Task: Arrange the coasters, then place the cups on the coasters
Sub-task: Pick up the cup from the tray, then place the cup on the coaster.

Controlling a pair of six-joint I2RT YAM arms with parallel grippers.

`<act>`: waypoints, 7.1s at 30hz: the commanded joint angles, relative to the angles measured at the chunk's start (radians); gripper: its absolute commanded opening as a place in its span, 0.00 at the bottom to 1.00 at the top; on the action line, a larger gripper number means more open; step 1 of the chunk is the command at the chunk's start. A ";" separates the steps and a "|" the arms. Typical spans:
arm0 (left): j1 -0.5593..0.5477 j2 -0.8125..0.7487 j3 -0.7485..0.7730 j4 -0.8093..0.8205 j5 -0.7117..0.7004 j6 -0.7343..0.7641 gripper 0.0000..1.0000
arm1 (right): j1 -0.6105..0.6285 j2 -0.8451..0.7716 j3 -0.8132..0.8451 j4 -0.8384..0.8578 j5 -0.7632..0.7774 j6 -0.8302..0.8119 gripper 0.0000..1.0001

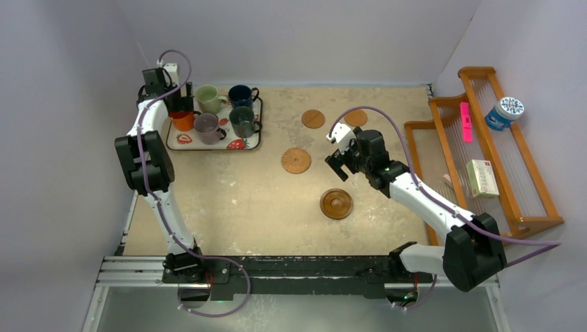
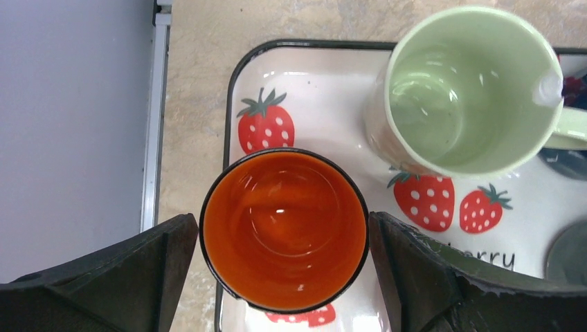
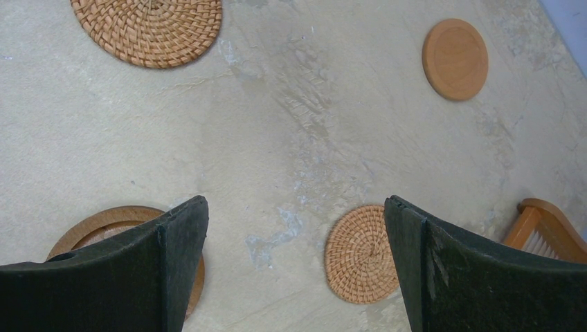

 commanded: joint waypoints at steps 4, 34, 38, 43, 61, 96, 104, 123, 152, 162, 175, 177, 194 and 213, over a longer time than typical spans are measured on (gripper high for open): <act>0.033 -0.083 -0.054 -0.084 -0.071 0.129 1.00 | 0.002 -0.045 -0.002 0.009 0.013 -0.010 0.99; 0.074 -0.257 -0.217 -0.083 -0.051 0.255 1.00 | 0.001 -0.058 -0.002 0.006 0.020 -0.010 0.99; 0.079 -0.311 -0.270 -0.064 0.112 0.241 1.00 | 0.001 -0.063 -0.002 0.009 0.029 -0.009 0.99; 0.079 -0.323 -0.295 -0.061 0.227 0.207 1.00 | 0.001 -0.065 -0.002 0.011 0.035 -0.011 0.99; 0.079 -0.225 -0.398 0.208 0.224 0.085 0.98 | 0.001 -0.066 -0.005 0.015 0.029 -0.011 0.99; 0.080 -0.151 -0.415 0.302 0.220 0.045 0.50 | 0.001 -0.055 -0.008 0.024 0.028 -0.014 0.99; 0.080 -0.160 -0.422 0.309 0.210 0.048 0.29 | 0.001 -0.055 -0.008 0.026 0.029 -0.017 0.99; 0.121 -0.318 -0.438 0.321 0.221 -0.001 0.00 | 0.001 -0.065 -0.010 0.022 0.025 -0.019 0.99; -0.121 -0.811 -0.567 0.136 0.324 -0.022 0.00 | 0.001 -0.129 0.007 -0.008 0.067 -0.036 0.99; -0.299 -0.911 -0.661 0.089 0.393 0.028 0.00 | -0.098 -0.120 0.010 -0.004 0.054 -0.009 0.99; -0.471 -0.945 -0.743 0.078 0.438 0.082 0.00 | -0.241 -0.110 -0.121 0.127 -0.065 -0.008 0.99; -0.485 -0.951 -0.753 0.083 0.452 0.090 0.00 | -0.243 -0.101 -0.138 0.153 -0.070 -0.004 0.99; -0.660 -0.951 -0.808 0.160 0.509 0.129 0.00 | -0.245 -0.266 -0.306 0.464 -0.033 0.111 0.99; -0.780 -0.771 -0.697 0.208 0.634 0.275 0.00 | -0.252 -0.296 -0.407 0.668 0.049 0.219 0.99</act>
